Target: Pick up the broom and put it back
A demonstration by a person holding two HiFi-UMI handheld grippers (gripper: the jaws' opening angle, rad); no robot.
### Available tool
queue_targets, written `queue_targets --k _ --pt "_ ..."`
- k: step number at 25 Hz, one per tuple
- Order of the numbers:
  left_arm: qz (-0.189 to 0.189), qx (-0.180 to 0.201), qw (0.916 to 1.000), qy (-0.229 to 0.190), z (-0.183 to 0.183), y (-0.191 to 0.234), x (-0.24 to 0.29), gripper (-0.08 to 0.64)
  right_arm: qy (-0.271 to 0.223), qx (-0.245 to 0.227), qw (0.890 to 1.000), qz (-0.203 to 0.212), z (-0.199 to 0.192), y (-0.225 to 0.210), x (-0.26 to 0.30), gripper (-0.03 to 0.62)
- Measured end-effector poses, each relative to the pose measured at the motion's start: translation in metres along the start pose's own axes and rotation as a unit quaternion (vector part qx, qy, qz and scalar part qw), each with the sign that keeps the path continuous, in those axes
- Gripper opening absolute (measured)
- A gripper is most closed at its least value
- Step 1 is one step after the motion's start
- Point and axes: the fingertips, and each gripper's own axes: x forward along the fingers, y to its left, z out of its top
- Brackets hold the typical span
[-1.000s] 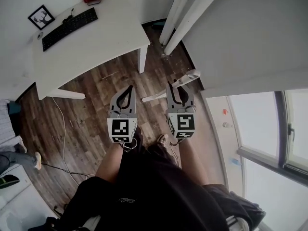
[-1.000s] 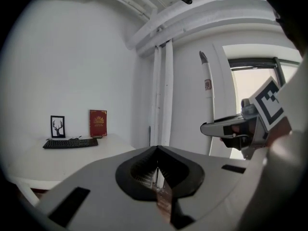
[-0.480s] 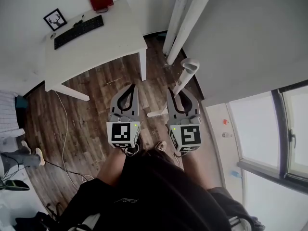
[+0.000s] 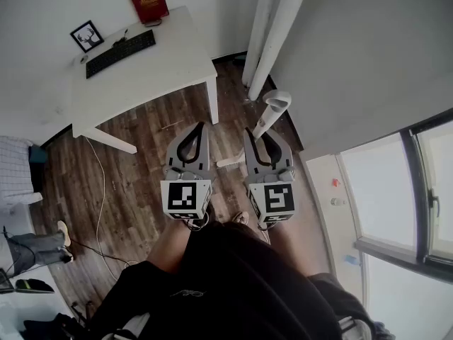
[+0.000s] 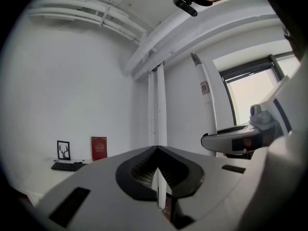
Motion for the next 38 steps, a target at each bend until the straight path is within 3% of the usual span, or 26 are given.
queue_targets --k 10,15,24,29,38 --pt "0.001 0.016 0.9999 0.004 0.001 0.000 0.006 0.001 0.005 0.002 1.000 0.003 -0.005 -0.002 0.007 0.100" --pt "-0.009 -0.006 0.9999 0.004 -0.004 -0.002 0.009 0.002 0.014 0.005 1.000 0.005 -0.013 -0.001 0.012 0.100" --pt "-0.012 -0.004 0.9995 0.030 -0.032 0.009 0.012 0.002 0.031 0.011 0.999 -0.010 -0.034 0.000 0.019 0.100" --pt "-0.052 -0.016 0.9972 0.051 -0.059 0.009 0.023 0.002 0.060 0.021 0.997 -0.041 -0.066 0.002 0.029 0.100" --pt "-0.152 -0.022 0.9853 0.074 -0.082 0.026 0.076 0.002 0.076 0.041 0.986 -0.144 -0.087 -0.015 0.071 0.100"
